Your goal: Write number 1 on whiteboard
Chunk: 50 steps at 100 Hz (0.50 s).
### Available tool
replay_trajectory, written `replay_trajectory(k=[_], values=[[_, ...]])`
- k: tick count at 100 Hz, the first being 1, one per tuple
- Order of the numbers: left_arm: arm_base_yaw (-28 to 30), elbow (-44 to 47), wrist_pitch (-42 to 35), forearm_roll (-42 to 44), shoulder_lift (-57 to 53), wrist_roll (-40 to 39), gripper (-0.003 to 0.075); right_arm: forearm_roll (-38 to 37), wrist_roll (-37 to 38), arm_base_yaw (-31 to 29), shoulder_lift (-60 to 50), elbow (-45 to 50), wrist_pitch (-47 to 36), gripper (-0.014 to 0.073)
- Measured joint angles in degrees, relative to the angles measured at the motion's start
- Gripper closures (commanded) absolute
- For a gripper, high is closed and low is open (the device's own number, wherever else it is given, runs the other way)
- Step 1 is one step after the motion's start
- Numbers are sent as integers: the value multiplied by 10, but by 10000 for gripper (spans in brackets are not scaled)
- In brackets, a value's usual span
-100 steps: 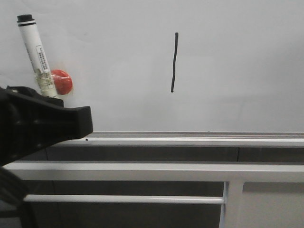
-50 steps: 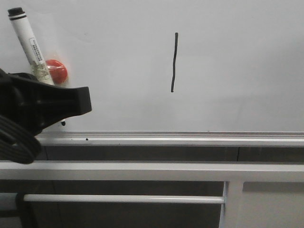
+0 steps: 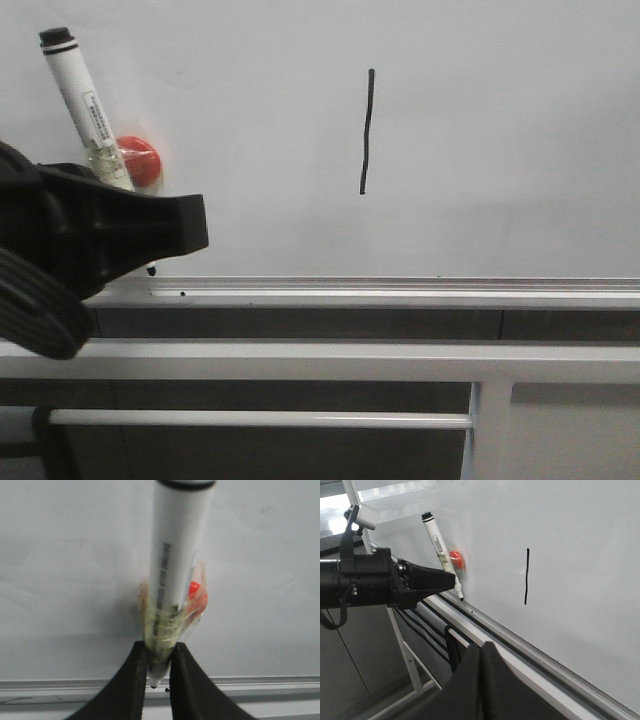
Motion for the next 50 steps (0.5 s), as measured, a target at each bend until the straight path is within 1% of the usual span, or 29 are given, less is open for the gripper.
replay_trajectory(k=[22,50], values=[[1,0,15,0,-3,0,741,0,2,0,0,0,0,657],[1,-1,28,0,-35,9,740,0,2,0,0,0,0,657]])
